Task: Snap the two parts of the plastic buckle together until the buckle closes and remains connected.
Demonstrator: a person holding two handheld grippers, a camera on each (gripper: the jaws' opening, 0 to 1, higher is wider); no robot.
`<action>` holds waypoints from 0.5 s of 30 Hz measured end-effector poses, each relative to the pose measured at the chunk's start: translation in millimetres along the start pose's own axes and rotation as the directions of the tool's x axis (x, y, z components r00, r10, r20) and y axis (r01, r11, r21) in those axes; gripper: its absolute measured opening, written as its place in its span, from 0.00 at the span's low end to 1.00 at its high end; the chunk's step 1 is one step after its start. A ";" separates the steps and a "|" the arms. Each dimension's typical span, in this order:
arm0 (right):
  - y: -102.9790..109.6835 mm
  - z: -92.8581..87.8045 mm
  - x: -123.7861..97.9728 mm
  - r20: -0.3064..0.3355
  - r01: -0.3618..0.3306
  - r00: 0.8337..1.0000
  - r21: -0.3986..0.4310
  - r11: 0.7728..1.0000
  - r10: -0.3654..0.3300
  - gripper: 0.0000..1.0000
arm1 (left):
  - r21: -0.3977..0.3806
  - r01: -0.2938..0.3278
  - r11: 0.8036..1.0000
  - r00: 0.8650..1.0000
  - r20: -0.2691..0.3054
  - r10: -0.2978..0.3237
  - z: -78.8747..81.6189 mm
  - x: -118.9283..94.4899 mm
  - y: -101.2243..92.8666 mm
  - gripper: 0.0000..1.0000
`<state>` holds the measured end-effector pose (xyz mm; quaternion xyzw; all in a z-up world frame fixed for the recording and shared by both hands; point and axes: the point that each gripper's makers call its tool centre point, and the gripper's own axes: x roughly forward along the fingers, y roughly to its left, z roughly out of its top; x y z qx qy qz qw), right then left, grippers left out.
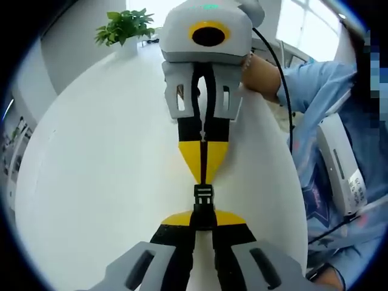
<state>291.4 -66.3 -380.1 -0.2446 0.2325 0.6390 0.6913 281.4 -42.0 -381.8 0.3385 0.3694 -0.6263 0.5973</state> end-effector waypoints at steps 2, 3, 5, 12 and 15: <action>0.3 0.4 -0.1 0.000 -0.001 1.000 0.005 1.000 0.001 0.00 | -0.005 0.002 1.000 1.000 -0.003 -0.002 -0.2 0.4 -0.2 0.08; 0.3 0.9 -0.1 -0.001 -0.001 1.000 0.002 1.000 0.001 0.00 | -0.005 0.004 1.000 1.000 -0.003 -0.004 -0.1 0.6 -0.2 0.08; -0.4 1.7 1.1 -0.001 0.002 1.000 0.002 1.000 -0.002 0.00 | -0.005 0.007 1.000 1.000 -0.002 -0.007 0.0 0.6 -0.4 0.08; 9.9 13.1 2.4 0.006 0.010 1.000 0.013 1.000 -0.010 0.00 | -0.014 0.018 1.000 1.000 0.002 -0.018 5.1 -3.3 5.4 0.09; 9.3 13.4 1.5 0.014 0.005 1.000 0.016 1.000 -0.005 0.00 | -0.013 0.007 1.000 1.000 0.004 -0.007 1.6 2.0 2.3 0.09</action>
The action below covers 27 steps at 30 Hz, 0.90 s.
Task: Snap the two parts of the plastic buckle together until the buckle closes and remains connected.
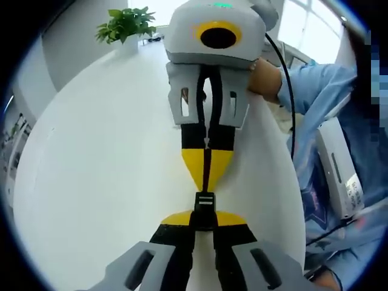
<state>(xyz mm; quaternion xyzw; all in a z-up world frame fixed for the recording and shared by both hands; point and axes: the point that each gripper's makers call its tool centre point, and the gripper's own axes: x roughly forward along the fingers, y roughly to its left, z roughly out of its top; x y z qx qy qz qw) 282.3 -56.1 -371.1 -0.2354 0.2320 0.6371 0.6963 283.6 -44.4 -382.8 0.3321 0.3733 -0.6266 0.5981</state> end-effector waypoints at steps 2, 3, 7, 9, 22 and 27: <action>-0.7 -0.4 -0.9 0.011 -0.009 1.000 -0.001 1.000 0.009 0.00 | -0.002 0.001 1.000 1.000 -0.005 -0.001 -1.5 1.9 -4.3 0.09; -1.7 -0.9 -1.2 0.014 -0.011 1.000 -0.002 1.000 0.011 0.00 | -0.003 0.001 1.000 1.000 -0.008 -0.001 -1.8 2.5 -5.8 0.09; -3.3 -1.7 -1.9 0.018 -0.012 1.000 -0.008 1.000 0.012 0.00 | -0.015 0.016 1.000 1.000 -0.013 -0.017 -2.6 2.5 -6.4 0.10; -6.7 -4.1 -4.7 0.021 -0.002 1.000 -0.003 1.000 0.002 0.02 | -0.016 0.025 1.000 1.000 0.006 -0.025 -0.7 2.4 -5.2 0.10; -2.9 -1.0 -12.3 0.040 -0.018 0.999 -0.005 1.000 0.018 0.13 | 0.016 0.003 1.000 0.999 0.038 -0.004 7.9 3.0 -1.6 0.10; -9.6 -2.5 -9.8 0.039 -0.024 0.999 0.018 1.000 0.023 0.12 | 0.044 0.010 0.999 0.998 0.056 -0.012 5.7 1.2 -3.4 0.10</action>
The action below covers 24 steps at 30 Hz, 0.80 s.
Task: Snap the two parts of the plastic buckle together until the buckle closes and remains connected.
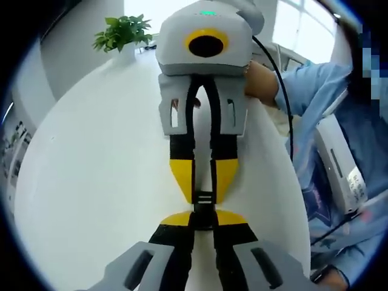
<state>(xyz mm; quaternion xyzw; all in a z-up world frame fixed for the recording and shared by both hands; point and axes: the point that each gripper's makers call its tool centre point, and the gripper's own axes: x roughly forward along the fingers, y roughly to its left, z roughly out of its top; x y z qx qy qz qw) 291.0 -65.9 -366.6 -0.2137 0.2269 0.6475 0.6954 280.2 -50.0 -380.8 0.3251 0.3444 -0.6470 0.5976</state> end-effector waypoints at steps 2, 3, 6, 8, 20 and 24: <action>-2.1 0.2 2.2 -0.004 0.002 1.000 -0.005 1.000 -0.002 0.12 | 0.007 0.003 1.000 1.000 0.003 -0.003 -0.6 -0.7 0.3 0.10; -3.9 0.3 2.7 -0.005 0.003 1.000 -0.005 1.000 -0.003 0.12 | 0.014 0.005 1.000 1.000 0.006 -0.005 -0.5 -0.9 0.9 0.11; -7.6 0.3 5.6 -0.008 0.004 1.000 -0.010 1.000 -0.004 0.12 | 0.027 0.017 0.999 1.000 0.015 -0.018 -1.9 -2.4 2.2 0.11; -8.6 -0.3 8.4 -0.010 0.003 1.000 -0.012 1.000 -0.003 0.12 | 0.029 0.029 0.999 0.999 0.023 -0.030 -3.9 -4.4 4.0 0.12; -17.6 2.0 14.2 0.003 -0.006 1.000 -0.025 1.000 0.006 0.12 | 0.028 0.043 0.999 0.998 0.036 -0.044 -5.0 -6.2 1.0 0.11; -22.9 3.4 15.9 0.022 0.002 1.000 -0.001 1.000 -0.002 0.12 | 0.010 0.042 0.999 0.997 0.057 -0.043 -5.5 -6.5 6.5 0.11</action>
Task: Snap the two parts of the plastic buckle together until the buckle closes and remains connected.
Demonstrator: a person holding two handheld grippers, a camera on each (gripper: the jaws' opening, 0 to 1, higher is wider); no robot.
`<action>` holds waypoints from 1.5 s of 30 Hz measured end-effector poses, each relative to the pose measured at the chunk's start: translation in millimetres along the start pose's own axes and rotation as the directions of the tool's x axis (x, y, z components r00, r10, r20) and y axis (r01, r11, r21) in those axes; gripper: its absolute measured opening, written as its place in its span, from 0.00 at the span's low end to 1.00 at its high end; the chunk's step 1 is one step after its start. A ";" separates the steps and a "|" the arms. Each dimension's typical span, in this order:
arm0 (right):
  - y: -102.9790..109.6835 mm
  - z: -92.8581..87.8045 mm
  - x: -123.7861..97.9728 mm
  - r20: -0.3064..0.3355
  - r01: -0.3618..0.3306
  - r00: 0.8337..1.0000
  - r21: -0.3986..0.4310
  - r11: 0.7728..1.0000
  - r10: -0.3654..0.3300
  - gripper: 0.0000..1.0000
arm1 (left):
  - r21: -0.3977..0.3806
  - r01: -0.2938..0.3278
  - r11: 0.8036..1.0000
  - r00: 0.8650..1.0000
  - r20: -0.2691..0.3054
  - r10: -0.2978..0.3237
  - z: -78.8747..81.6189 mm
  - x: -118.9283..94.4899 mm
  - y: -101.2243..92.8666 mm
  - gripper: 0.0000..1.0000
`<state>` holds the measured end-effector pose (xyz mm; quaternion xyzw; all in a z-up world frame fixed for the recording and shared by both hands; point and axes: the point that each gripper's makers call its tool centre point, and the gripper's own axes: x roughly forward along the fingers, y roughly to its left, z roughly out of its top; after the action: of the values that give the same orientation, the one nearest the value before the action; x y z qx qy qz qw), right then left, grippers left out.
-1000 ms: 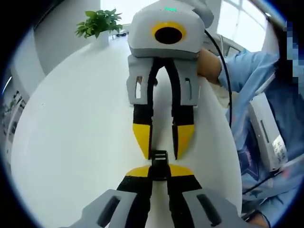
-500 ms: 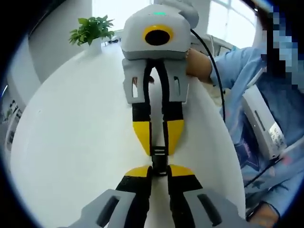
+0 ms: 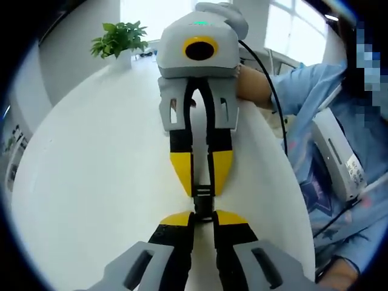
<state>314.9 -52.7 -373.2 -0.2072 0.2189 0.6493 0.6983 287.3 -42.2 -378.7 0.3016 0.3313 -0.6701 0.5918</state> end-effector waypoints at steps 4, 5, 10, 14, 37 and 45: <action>-5.3 -0.6 -0.6 0.004 0.025 1.000 -0.006 1.000 -0.024 0.12 | -0.010 -0.015 1.000 1.000 0.020 0.015 0.6 -0.1 6.7 0.11; -6.1 -1.6 -1.9 0.004 0.030 1.000 -0.006 1.000 -0.030 0.12 | -0.012 -0.016 1.000 0.999 0.028 0.017 1.7 0.8 9.1 0.11; -16.7 -3.8 -6.6 0.017 0.044 0.999 0.005 0.999 -0.044 0.12 | -0.022 -0.048 0.999 0.997 0.057 0.049 6.3 0.0 23.4 0.11; -27.0 -4.6 -8.7 -0.002 0.067 0.998 -0.003 0.998 -0.067 0.12 | -0.018 -0.095 0.995 0.991 0.093 0.097 11.3 0.7 38.5 0.11; -99.8 0.9 -36.5 -0.030 0.210 0.977 -0.051 0.976 -0.211 0.12 | -0.059 -0.230 0.971 0.959 0.155 0.237 27.6 1.5 133.3 0.11; -137.4 -9.5 -37.7 -0.040 0.254 0.967 0.013 0.967 -0.253 0.12 | -0.125 -0.240 0.963 0.953 0.158 0.259 31.1 2.0 162.9 0.11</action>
<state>449.3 -98.7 -358.6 -0.2395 0.2098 0.5485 0.7732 448.4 -81.3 -376.0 0.2504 0.2723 -0.5954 0.7132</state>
